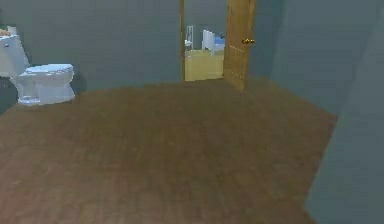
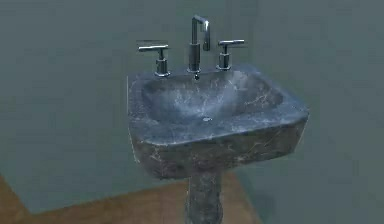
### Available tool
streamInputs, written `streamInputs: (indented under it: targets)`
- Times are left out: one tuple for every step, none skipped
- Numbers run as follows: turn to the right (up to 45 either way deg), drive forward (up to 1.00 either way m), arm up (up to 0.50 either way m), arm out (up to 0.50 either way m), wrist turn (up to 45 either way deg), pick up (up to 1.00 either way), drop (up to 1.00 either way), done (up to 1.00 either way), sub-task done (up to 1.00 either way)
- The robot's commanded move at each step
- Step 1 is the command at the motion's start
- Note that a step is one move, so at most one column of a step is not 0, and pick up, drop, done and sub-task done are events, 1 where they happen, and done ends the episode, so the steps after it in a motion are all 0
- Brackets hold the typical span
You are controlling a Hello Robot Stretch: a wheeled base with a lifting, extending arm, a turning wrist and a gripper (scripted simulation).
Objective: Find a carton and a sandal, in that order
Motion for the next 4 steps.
streamInputs:
  targets:
    - [0.0,1.0,0.0,0.0,0.0,0.0,0.0,0.0,0.0]
    - [0.0,1.0,0.0,0.0,0.0,0.0,0.0,0.0,0.0]
    - [0.0,1.0,0.0,0.0,0.0,0.0,0.0,0.0,0.0]
    - [3.0,0.0,0.0,0.0,0.0,0.0,0.0,0.0,0.0]
